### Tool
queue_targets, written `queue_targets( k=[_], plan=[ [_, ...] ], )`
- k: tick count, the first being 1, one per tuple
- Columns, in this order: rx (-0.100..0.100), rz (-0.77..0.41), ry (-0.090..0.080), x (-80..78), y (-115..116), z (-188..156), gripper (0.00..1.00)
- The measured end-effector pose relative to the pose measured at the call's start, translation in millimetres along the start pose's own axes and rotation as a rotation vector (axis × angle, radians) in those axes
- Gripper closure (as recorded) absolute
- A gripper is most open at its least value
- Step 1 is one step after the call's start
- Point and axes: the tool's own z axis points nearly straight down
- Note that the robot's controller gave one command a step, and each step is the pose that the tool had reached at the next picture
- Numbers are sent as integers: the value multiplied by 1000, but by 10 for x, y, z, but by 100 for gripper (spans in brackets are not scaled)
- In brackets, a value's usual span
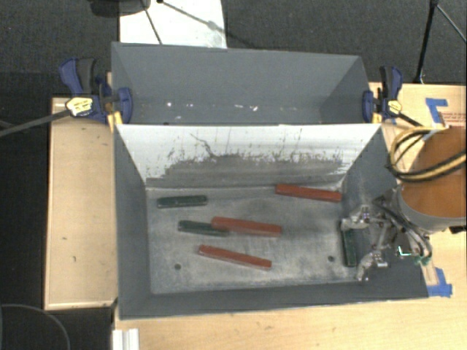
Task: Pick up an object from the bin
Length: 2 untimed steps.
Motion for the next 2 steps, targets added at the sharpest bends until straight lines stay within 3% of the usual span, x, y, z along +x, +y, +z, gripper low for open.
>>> queue_targets(
  k=[1, 2],
  plan=[
    [2, -6, -8, -21, 4, -40, 0],
    [6, -455, -11, -361, -136, 612, 100]
  ],
)
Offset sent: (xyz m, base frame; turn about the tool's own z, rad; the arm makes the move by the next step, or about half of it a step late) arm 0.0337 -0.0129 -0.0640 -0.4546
